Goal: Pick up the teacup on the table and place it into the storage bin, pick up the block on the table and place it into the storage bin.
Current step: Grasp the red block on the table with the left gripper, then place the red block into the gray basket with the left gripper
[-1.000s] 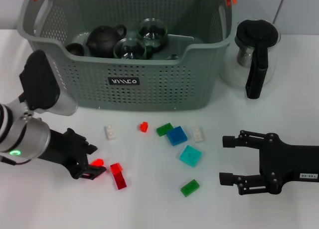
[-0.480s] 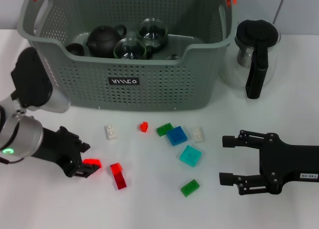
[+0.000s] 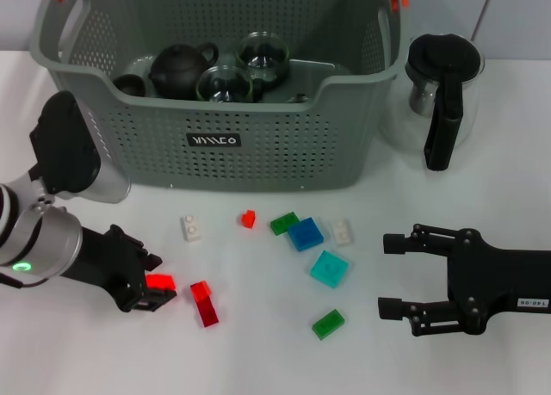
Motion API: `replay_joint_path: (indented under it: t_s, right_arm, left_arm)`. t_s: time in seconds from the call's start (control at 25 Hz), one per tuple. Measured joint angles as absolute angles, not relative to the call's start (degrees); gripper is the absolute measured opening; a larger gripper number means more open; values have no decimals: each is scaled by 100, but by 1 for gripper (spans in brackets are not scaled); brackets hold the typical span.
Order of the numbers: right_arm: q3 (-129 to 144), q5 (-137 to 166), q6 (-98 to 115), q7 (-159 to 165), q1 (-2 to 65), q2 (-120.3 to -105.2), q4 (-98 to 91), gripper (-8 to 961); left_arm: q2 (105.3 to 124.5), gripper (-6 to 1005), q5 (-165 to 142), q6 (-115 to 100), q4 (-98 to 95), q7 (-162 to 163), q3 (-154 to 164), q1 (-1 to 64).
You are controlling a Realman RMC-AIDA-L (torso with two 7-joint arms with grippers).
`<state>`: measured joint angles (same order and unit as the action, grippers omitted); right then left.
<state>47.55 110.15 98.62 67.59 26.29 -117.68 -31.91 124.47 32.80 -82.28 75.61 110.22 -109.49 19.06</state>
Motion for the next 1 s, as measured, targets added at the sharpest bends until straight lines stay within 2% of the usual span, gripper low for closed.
replay_joint_path:
  t_s: [0.36, 0.56, 1.0]
  right_arm:
    - [4746, 11005, 9861, 6758, 2619, -11760, -3191, 914]
    - [4745, 11002, 9861, 6759, 2623, -11751, -3191, 914]
    - [4746, 10985, 9865, 6758, 2609, -11750, -3190, 914]
  left_arm:
    - [12424, 385, 3237, -8208, 7548, 11097, -10995, 1949]
    - [12419, 224, 3232, -8230, 7562, 11134, -11012, 1951]
    - [12406, 223, 3879, -9116, 7840, 10781, -11976, 2080]
